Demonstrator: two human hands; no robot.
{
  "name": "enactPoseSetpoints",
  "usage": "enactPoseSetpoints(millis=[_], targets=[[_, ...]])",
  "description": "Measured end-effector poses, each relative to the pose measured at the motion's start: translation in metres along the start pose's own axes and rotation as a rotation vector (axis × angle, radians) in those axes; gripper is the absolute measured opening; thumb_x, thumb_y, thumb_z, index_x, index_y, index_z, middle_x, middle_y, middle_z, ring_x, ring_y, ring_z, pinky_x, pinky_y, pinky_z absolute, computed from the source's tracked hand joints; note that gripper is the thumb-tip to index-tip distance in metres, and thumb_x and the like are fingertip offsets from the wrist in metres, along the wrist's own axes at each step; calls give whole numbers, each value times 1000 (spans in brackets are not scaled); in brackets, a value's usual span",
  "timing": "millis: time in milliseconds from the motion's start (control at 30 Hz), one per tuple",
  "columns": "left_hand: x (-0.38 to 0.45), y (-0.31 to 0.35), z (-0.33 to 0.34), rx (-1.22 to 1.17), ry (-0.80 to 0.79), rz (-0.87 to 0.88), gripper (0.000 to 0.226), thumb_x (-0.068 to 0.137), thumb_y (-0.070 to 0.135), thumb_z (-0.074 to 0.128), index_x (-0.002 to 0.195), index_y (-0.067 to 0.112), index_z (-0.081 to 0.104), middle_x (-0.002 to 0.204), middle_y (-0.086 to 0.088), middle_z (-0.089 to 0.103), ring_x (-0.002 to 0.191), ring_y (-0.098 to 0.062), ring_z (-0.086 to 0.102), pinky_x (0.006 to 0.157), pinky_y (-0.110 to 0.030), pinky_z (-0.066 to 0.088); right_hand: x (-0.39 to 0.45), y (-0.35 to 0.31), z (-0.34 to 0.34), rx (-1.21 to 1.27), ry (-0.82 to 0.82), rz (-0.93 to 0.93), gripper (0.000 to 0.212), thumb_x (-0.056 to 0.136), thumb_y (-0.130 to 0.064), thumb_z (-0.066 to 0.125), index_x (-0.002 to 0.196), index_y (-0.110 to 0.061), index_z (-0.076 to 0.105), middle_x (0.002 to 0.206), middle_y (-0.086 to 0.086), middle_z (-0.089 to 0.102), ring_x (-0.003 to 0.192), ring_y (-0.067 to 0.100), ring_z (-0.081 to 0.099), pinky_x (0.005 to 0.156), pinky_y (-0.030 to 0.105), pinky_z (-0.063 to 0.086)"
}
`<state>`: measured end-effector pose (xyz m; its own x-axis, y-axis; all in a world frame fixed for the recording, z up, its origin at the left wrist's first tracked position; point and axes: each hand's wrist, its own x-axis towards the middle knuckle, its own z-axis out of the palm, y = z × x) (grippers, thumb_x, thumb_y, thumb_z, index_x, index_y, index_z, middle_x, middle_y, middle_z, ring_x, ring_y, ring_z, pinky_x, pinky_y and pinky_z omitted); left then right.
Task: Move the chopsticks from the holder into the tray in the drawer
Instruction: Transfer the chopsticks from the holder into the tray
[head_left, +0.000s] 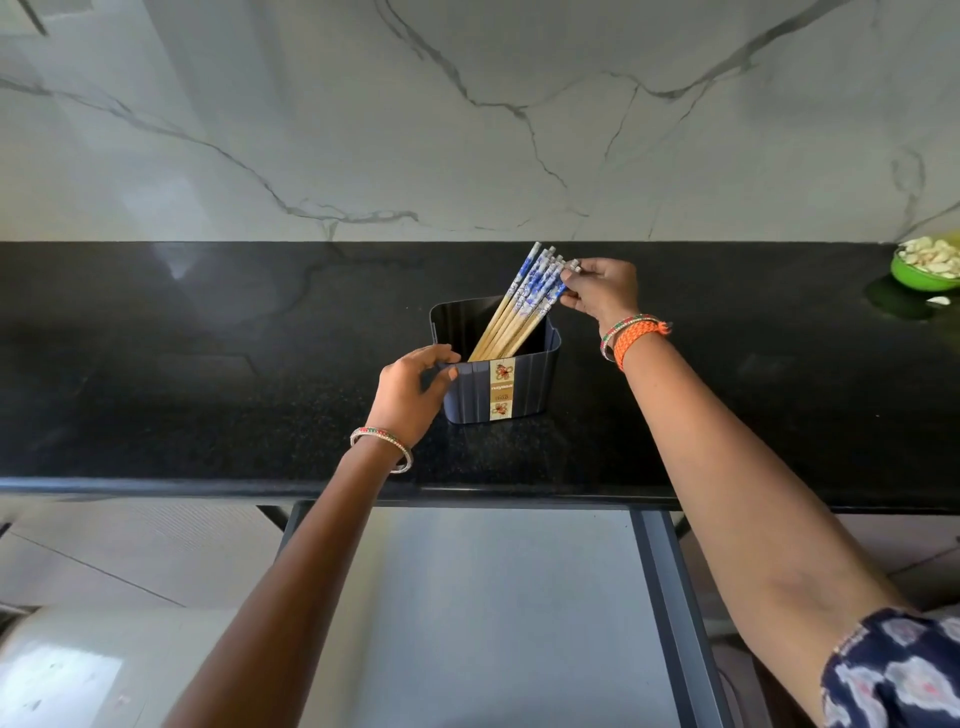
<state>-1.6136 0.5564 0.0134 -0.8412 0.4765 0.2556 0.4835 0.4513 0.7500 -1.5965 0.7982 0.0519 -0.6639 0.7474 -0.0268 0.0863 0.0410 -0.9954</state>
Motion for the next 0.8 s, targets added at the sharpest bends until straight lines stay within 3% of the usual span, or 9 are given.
enactPoseSetpoints(millis=[233,400,533,667,733,800], targets=[[-9,19,-18,-5,-20,-2,23,88,11,56,110,11,63,112,-10,68,95,-15,61,74,-14,44,-16,-42,-31,20,63,-116,21,86,-3,63,105,5,65,93,12,66,82,17,66,66,21,57],[-25,42,-40,-65,-16,7,24,88,9,56,110,10,64,113,-11,68,107,-22,62,88,-25,46,-44,-93,-62,6,170,-249,20,87,-1,60,105,7,65,92,14,66,85,21,66,75,28,59],[-55,46,-48,-93,-26,15,25,88,3,53,110,9,64,114,-10,68,106,-20,62,89,-22,45,-92,-108,-89,122,242,-310,13,90,-3,56,100,-2,64,92,10,65,84,17,66,74,24,59],[-102,28,-43,-147,-26,-80,26,88,0,51,109,5,64,114,-12,68,105,-20,62,92,-23,45,-162,-77,-102,344,186,-225,14,94,-2,48,89,-11,57,82,3,64,79,10,65,71,22,58],[-129,12,-37,-178,-30,-161,27,86,-4,50,108,2,65,113,-15,68,106,-25,63,98,-30,46,-200,-37,-100,442,154,-120,20,95,-2,46,84,-15,56,82,3,64,78,8,66,71,21,58],[-164,-10,-29,-183,-42,-254,28,85,-6,49,107,-1,64,113,-19,67,106,-28,62,95,-25,47,-239,16,-94,489,156,23,20,96,-4,45,84,-16,56,84,4,65,75,7,66,70,20,58]])
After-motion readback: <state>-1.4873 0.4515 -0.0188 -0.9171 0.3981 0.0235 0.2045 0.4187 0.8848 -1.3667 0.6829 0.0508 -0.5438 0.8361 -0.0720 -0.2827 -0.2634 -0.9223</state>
